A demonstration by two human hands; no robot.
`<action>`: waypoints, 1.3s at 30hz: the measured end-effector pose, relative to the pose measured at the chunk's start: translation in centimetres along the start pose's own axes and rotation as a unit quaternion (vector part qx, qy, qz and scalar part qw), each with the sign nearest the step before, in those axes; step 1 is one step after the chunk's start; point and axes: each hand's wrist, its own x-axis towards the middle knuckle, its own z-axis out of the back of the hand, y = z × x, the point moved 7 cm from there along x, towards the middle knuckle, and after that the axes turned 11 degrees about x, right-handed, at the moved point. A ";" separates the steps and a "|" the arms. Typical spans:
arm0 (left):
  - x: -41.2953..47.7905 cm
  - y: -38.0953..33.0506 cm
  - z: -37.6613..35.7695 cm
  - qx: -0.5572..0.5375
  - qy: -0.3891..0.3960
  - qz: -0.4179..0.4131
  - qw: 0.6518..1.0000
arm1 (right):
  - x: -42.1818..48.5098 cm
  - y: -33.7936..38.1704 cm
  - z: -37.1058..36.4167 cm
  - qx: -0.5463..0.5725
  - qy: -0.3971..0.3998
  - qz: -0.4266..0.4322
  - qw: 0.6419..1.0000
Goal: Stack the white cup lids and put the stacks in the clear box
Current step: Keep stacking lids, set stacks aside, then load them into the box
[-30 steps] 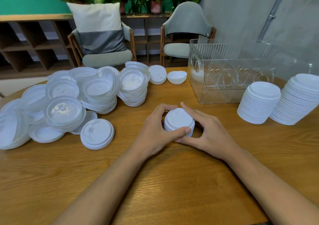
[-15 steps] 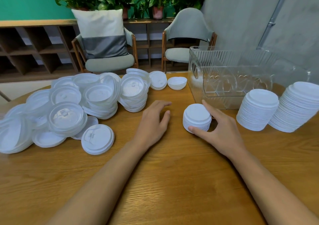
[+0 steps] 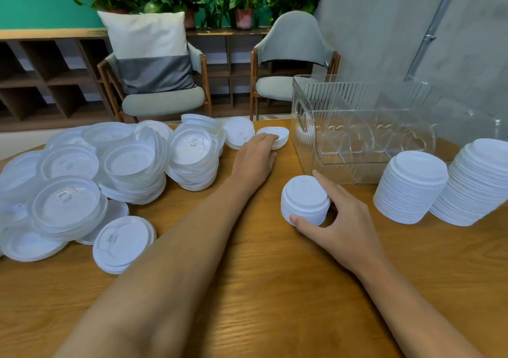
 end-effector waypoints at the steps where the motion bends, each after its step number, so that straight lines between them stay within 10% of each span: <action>1: 0.3 0.1 -0.1 0.015 -0.003 0.003 1.000 | 0.0 0.0 0.0 0.001 0.004 -0.002 1.000; 14: -8.5 -1.0 5.9 0.021 -0.053 -0.038 0.998 | -0.6 1.4 -0.4 0.002 0.027 -0.004 1.000; 22: -15.1 0.7 9.3 -0.105 -0.043 0.076 0.991 | -1.7 2.5 -1.5 0.013 0.065 0.007 0.998; 36: -15.2 0.3 10.7 -0.515 0.000 0.228 0.826 | -1.3 2.9 -1.8 0.026 0.079 0.037 0.996; 39: -15.2 -0.4 10.0 -0.510 0.035 0.203 0.835 | -1.4 3.0 -1.8 0.030 0.084 0.040 0.995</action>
